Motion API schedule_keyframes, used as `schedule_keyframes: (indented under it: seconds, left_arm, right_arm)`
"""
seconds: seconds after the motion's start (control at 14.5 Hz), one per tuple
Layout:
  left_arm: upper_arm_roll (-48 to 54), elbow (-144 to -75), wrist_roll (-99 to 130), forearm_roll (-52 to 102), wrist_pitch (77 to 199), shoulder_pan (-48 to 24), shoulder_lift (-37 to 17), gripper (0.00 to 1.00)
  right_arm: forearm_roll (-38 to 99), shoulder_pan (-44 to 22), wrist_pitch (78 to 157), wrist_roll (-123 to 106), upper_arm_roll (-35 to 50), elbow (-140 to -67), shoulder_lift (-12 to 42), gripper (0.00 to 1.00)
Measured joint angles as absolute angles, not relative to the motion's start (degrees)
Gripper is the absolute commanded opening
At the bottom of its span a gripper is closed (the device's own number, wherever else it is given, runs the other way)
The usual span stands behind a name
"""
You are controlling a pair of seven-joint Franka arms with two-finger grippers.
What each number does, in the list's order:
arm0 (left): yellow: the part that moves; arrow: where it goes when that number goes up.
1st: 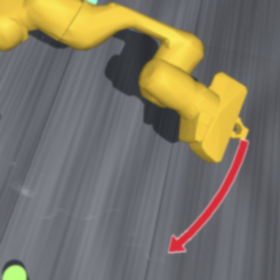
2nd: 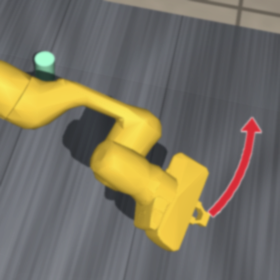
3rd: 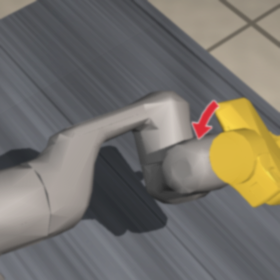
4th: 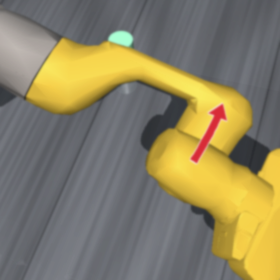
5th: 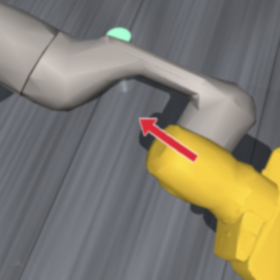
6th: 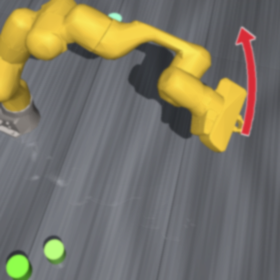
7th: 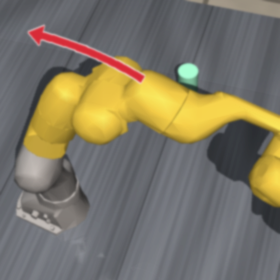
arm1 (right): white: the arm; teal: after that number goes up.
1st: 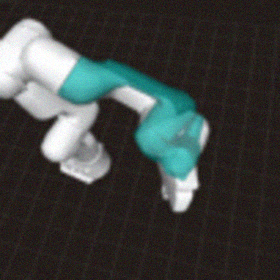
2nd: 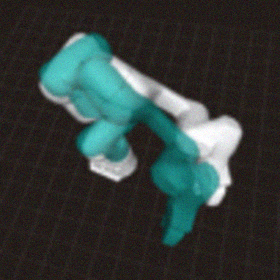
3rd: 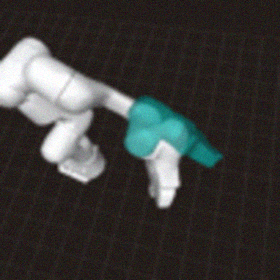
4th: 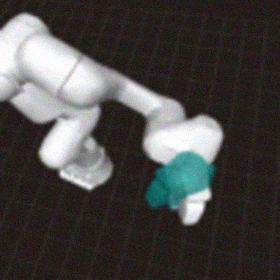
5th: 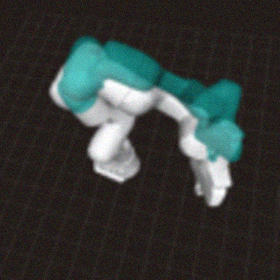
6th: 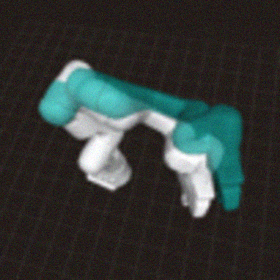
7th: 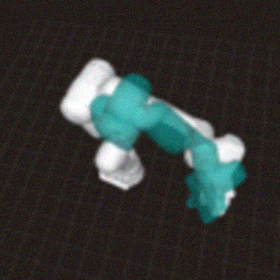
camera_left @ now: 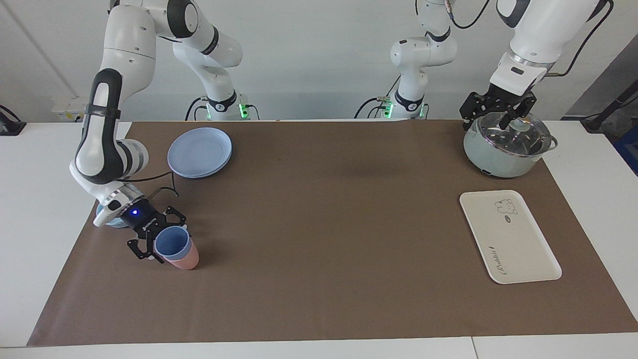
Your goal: Place cup on tray
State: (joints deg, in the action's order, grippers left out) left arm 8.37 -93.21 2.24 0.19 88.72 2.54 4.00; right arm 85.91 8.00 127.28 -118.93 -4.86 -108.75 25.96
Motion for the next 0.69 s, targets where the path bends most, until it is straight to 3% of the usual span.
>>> schedule_keyframes:
  seconds: [0.14,0.55,0.69]
  left_arm:
    - [8.37,-93.21,2.24,0.19,88.72,2.54,4.00,1.00]
    - [8.37,-93.21,2.27,0.19,88.72,2.54,4.00,1.00]
    - [8.37,-93.21,2.38,0.19,88.72,2.54,4.00,1.00]
  right_arm:
    - [87.27,6.68,127.62,-119.29,-4.86,-108.70,25.96,0.00]
    - [87.04,5.97,128.68,-118.99,-4.91,-108.20,25.87,0.00]
    - [80.18,5.02,131.41,-114.44,-4.94,-107.32,24.19,0.00]
